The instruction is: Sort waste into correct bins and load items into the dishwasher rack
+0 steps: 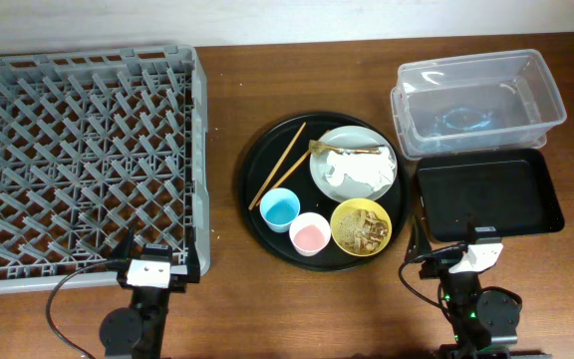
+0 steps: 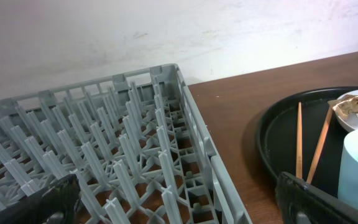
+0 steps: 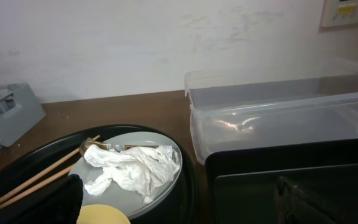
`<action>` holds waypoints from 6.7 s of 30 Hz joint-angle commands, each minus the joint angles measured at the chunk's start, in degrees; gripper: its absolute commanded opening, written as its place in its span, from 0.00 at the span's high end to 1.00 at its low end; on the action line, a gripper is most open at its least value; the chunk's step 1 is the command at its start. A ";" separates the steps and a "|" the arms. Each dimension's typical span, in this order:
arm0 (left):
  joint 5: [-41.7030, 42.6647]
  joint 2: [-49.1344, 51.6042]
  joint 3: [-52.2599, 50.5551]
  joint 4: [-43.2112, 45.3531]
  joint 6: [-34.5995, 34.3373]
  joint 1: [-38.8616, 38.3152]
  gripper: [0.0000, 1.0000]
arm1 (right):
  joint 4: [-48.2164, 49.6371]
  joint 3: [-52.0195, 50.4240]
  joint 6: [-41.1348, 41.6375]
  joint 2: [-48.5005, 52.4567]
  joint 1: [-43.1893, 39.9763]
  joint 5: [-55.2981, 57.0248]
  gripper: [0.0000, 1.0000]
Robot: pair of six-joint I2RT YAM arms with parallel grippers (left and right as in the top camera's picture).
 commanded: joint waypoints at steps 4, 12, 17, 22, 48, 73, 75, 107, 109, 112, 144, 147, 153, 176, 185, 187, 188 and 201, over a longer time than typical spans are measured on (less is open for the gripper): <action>-4.44 -0.57 -0.26 -0.57 0.94 -0.31 0.01 | -0.22 -0.31 -0.24 -0.37 0.42 -0.33 0.01; -4.44 -0.57 -0.26 -0.57 0.94 -0.31 0.01 | -0.22 -0.31 -0.24 -0.37 0.42 -0.33 0.01; -4.46 -0.57 -0.26 -0.57 0.94 -0.31 0.01 | -0.22 -0.31 -0.24 -0.37 0.42 -0.33 0.02; -4.44 -0.57 -0.26 -0.57 0.94 -0.31 0.01 | -0.22 -0.31 -0.24 -0.37 0.42 -0.33 0.02; -2.10 -0.44 -0.24 -0.39 0.94 -0.35 0.01 | -0.22 -0.31 -0.24 -0.37 0.42 -1.03 0.02; 7.19 20.87 33.94 -10.45 -3.61 -0.37 0.01 | -16.55 36.48 -6.10 22.16 0.37 -15.43 0.01; 7.15 26.64 39.63 -13.66 -3.58 -0.35 0.01 | -20.68 42.18 -6.91 28.39 0.37 -15.93 0.02; 8.68 87.89 81.57 -46.77 -3.61 -0.66 0.01 | -46.38 91.65 -25.42 113.90 17.35 0.15 0.02; 8.68 87.89 81.57 -46.80 -3.61 -0.59 0.01 | -46.25 91.65 -25.83 116.43 17.66 0.61 0.01; 8.68 87.89 81.57 -46.34 -3.61 -0.57 0.01 | -46.05 91.65 -26.56 119.60 17.42 1.62 0.04; 8.66 87.91 81.57 -45.59 -3.61 -0.68 0.01 | -53.88 110.86 -16.72 114.92 15.50 3.85 0.96; 8.66 87.91 81.57 -45.57 -3.61 -0.70 0.01 | -54.62 115.80 -13.73 111.32 12.31 5.35 0.96; 8.66 87.91 81.57 -45.57 -3.61 -0.68 0.01 | -52.09 116.28 -9.64 110.16 -1.05 6.10 0.96; 8.66 87.91 81.57 -45.57 -3.61 -0.68 0.01 | -58.60 125.44 -4.85 112.21 -1.62 -9.84 0.02; 8.66 87.91 81.57 -45.59 -3.61 -0.68 0.01 | -63.30 115.97 -3.39 116.61 10.95 -8.87 0.06; 8.66 87.91 81.57 -45.59 -3.61 -0.68 0.01 | -61.72 112.02 0.39 118.31 12.46 -5.97 0.17; 8.66 87.91 81.57 -45.57 -3.61 -0.68 0.01 | -60.46 109.90 1.44 119.10 13.18 -4.37 0.18; 8.66 87.91 81.57 -45.59 -3.61 -0.68 0.01 | -36.11 87.19 0.04 120.10 16.76 3.78 0.20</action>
